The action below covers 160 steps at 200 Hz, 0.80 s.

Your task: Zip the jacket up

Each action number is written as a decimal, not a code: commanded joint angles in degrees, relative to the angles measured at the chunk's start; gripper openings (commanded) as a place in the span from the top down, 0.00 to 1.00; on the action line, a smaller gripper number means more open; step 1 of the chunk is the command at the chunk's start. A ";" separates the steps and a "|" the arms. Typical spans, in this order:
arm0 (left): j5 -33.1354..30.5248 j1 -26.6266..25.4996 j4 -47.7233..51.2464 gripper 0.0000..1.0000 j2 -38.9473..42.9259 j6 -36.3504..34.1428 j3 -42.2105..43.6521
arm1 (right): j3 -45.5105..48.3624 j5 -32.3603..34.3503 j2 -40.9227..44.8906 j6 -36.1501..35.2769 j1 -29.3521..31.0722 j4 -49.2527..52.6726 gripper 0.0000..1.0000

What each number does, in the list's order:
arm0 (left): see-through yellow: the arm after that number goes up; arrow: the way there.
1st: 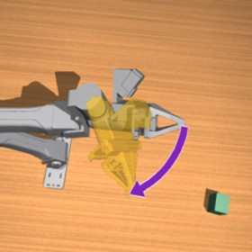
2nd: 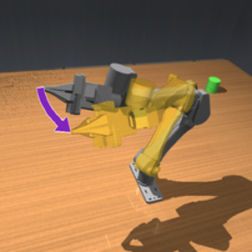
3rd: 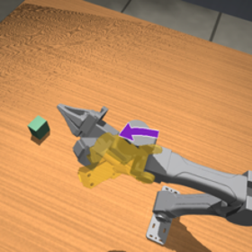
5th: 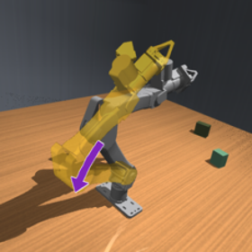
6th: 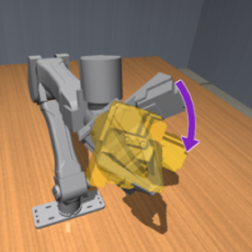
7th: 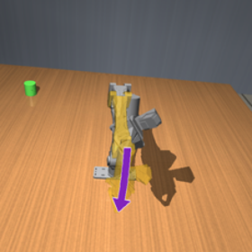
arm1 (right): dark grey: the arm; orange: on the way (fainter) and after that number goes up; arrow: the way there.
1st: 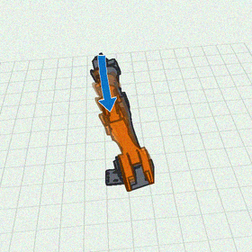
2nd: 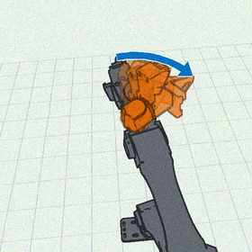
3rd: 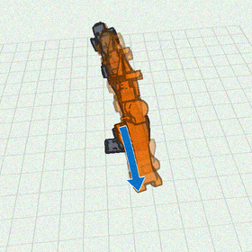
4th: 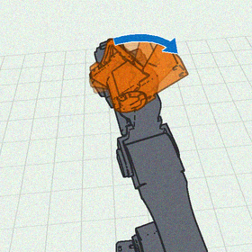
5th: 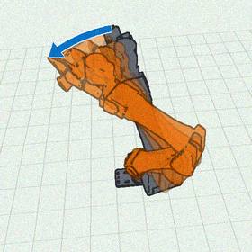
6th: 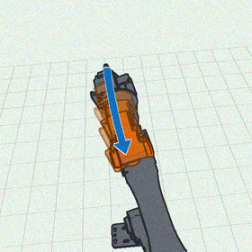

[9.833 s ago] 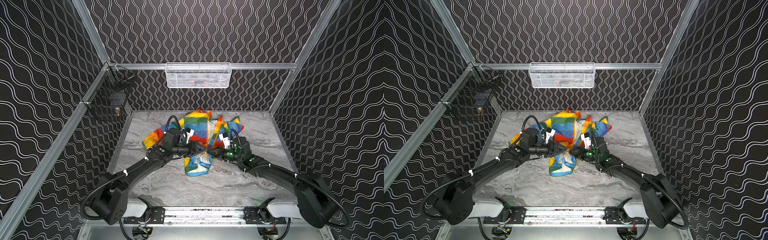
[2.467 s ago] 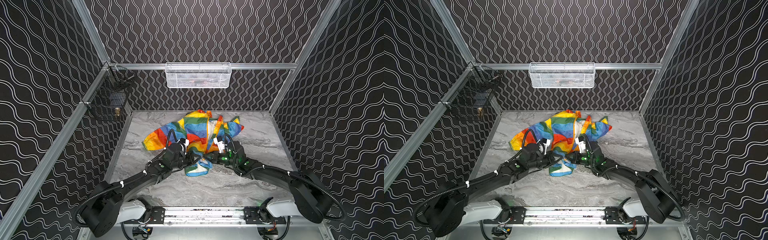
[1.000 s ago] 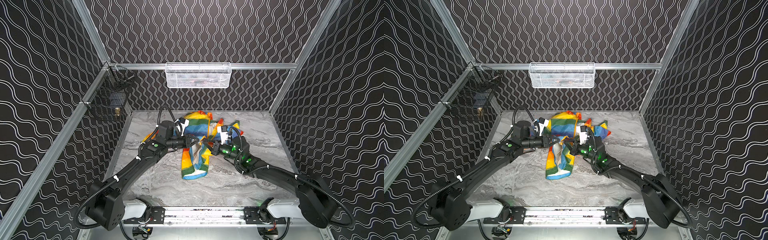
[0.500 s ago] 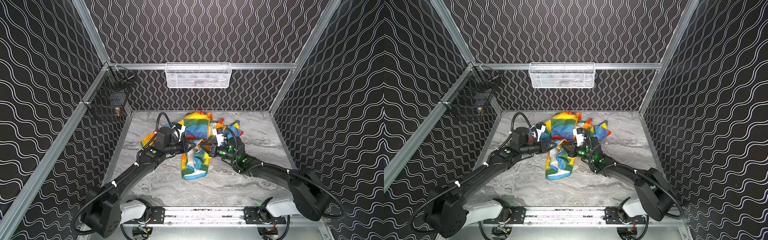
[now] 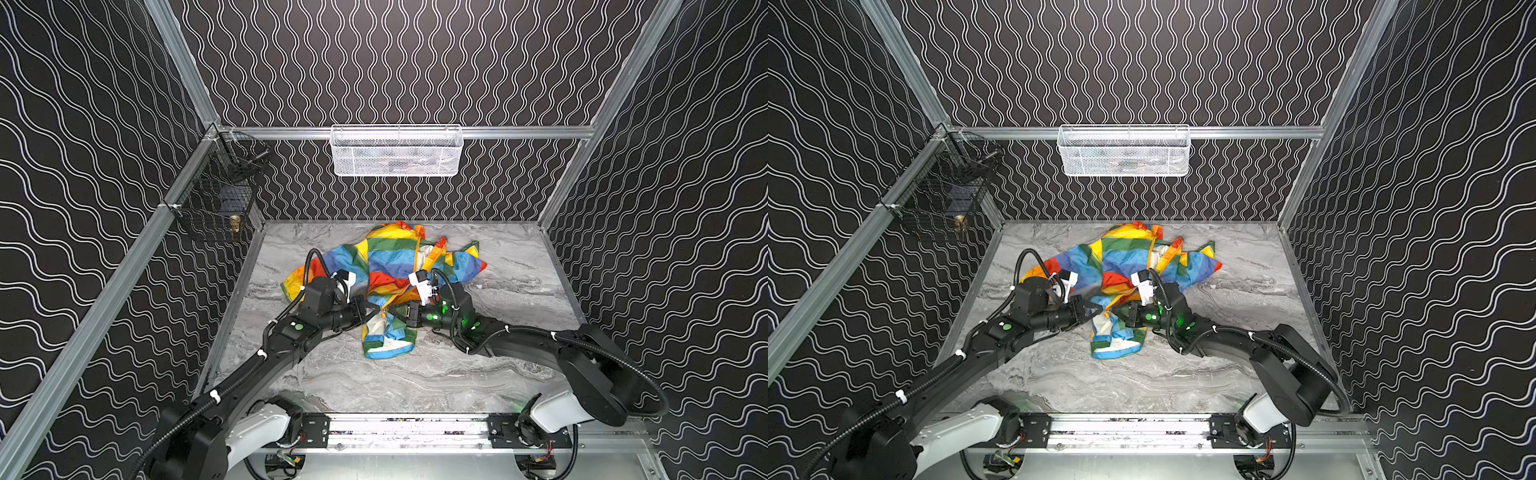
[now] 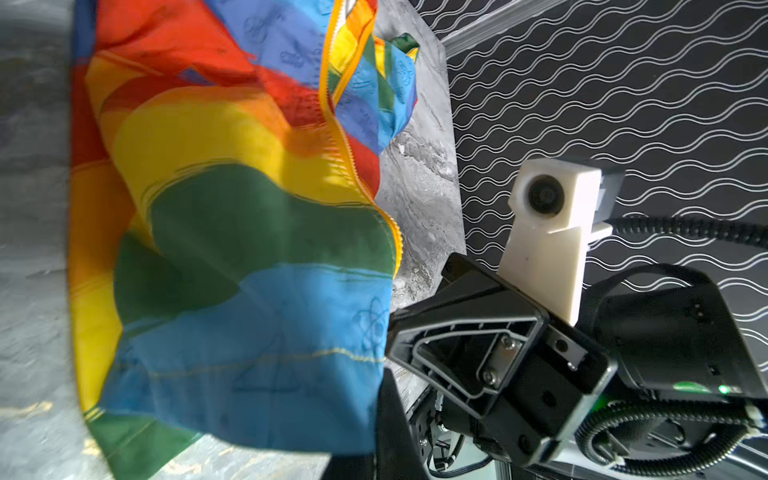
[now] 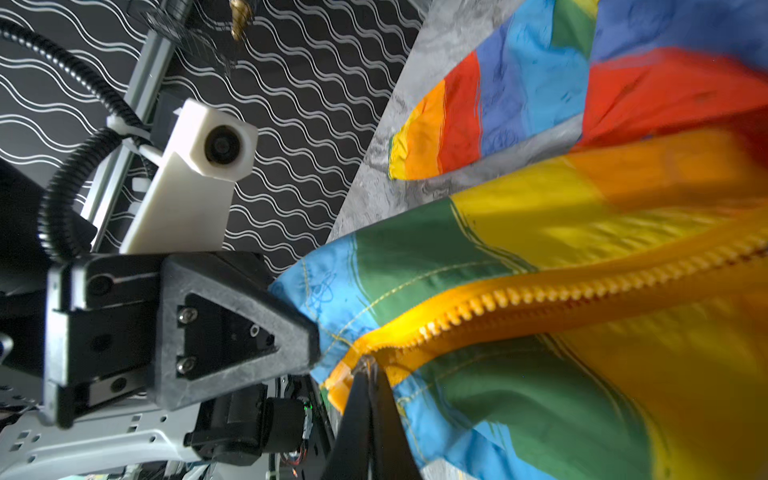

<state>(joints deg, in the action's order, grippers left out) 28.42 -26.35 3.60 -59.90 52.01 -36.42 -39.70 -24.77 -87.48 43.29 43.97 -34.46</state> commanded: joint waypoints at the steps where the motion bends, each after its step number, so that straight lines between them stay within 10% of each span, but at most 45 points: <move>1: -1.05 0.01 -3.17 0.95 2.62 3.81 2.65 | 0.42 1.78 -1.30 2.05 0.07 -1.43 1.00; 59: -2.93 0.12 -14.58 0.63 6.51 12.48 14.80 | 0.94 -0.27 -5.78 4.39 0.51 -4.38 1.00; 160: -4.06 -0.76 -33.26 0.48 2.84 20.76 21.32 | 1.22 0.15 -6.04 5.48 1.30 -5.33 1.00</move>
<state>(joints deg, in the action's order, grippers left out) 24.69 -26.61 -20.64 -55.29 69.49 -15.77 -38.68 -25.12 -94.13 47.59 44.99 -37.04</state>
